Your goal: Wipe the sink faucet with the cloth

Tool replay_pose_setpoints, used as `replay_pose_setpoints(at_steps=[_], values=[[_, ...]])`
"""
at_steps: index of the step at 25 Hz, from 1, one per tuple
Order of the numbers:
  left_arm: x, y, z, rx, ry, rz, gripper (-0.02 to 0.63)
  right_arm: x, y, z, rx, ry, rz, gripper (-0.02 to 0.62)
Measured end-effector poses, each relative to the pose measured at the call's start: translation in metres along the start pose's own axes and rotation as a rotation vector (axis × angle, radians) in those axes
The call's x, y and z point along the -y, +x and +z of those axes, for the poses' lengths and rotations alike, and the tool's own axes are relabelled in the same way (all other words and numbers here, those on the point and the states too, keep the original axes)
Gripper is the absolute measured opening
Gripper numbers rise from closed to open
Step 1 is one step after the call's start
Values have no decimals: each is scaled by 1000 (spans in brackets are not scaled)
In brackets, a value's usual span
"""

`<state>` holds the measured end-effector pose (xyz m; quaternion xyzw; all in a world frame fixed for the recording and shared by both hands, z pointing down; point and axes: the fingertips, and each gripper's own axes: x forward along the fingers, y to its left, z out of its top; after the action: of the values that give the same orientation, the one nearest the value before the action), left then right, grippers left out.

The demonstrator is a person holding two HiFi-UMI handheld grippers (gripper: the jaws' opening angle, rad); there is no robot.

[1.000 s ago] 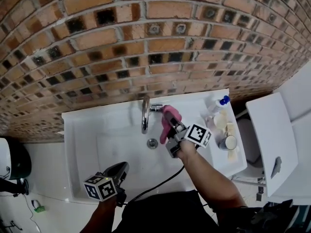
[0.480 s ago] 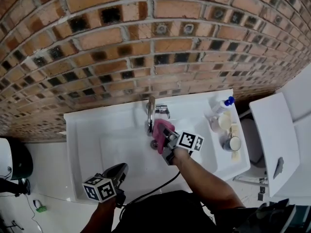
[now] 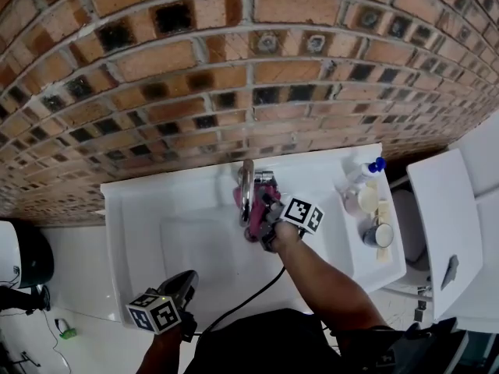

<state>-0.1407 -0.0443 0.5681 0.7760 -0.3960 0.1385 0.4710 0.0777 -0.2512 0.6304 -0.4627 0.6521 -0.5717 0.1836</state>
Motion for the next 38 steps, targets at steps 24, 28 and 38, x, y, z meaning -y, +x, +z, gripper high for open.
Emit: replay_pose_setpoints(at_steps=[24,28,38], values=[[-3,-2,-4,22,-10,-47,4,-69,-12,32,268,242,288,46],[-5,-1,-7,13,-13,-45,4,-78,-17,25,242,145,336,46],[-4,9,-9,-12,-22,-46,5,-20,3,-26,56,58,109,47]])
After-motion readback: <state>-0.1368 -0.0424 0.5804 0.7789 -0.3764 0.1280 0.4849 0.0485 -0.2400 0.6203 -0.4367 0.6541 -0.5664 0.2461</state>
